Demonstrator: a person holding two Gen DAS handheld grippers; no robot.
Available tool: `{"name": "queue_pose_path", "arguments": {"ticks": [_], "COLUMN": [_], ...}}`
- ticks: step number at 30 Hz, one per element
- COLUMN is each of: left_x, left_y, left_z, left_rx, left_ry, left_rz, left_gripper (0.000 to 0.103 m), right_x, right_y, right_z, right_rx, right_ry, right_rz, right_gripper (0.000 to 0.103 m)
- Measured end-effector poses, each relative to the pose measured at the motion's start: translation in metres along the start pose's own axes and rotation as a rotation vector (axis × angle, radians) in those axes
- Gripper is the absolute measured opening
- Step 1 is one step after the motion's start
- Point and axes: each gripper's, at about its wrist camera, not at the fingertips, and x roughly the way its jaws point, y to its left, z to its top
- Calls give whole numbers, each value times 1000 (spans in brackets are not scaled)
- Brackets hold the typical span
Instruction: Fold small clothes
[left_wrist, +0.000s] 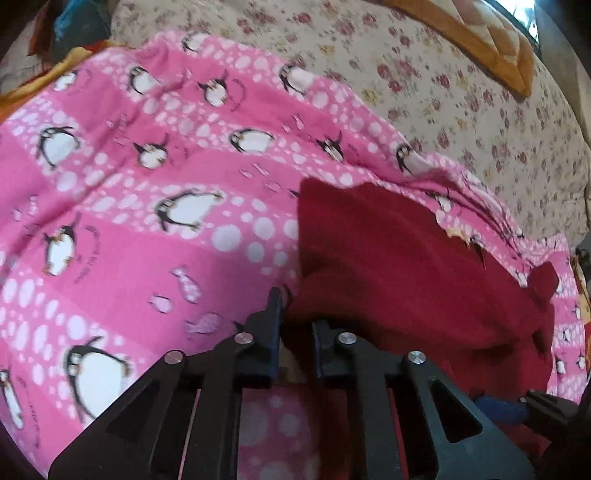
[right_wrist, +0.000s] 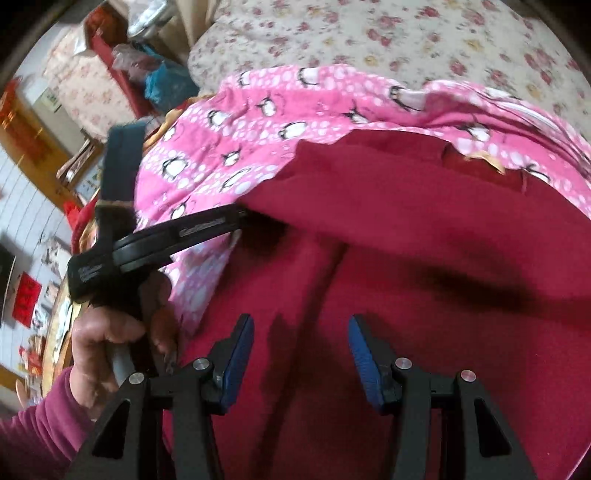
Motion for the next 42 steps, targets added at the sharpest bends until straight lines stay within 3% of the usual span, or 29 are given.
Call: {"name": "queue_pose_path", "arguments": {"ticks": [2,4,11,14,16,19,21,22,25,27,29,30,32,34,42], "left_x": [-6,-1,-4,-14,-26,-44,-51,-51,-45,-33,-20,-10,2,2,4], "left_y": [11,18,5,12,17,27,32,32,26,17,8,3,-1,-3,-15], "left_z": [4,6,-3,-10,-12,-8,-3,-2,6,9,8,5,-1,-5,-11], "left_rx": [-29,-55,23,-1,-10,-66,-119,-131,-154,-128,-77,-38,10,22,83], "left_ry": [-27,-3,12,15,-16,-117,-174,-185,-203,-165,-101,-50,16,16,-3], "left_rz": [8,-5,29,19,44,71,41,26,-34,-50,-19,22,71,75,112], "left_gripper": [11,10,11,25,45,48,50,56,63,63,63,63,63,63,64], "right_x": [-1,-1,-5,-24,-39,-62,-74,-81,-82,-72,-54,-43,-30,-33,-35], "right_y": [-4,-4,4,-6,-25,-73,-103,-124,-160,-172,-173,-171,-163,-160,-167], "right_z": [0,-2,-6,-4,-1,7,11,15,25,33,37,39,39,37,30], "right_rx": [24,29,-11,-24,5,128,182,224,313,332,301,263,172,142,81], "right_ry": [-6,-3,-1,-31,-65,-109,-139,-153,-161,-146,-105,-75,-26,-31,-42], "right_rz": [11,24,-6,-113,-165,-300,-412,-473,-478,-429,-416,-439,-524,-565,-705], "right_gripper": [51,51,51,51,51,51,51,51,51,51,51,47,22,5,4]}}
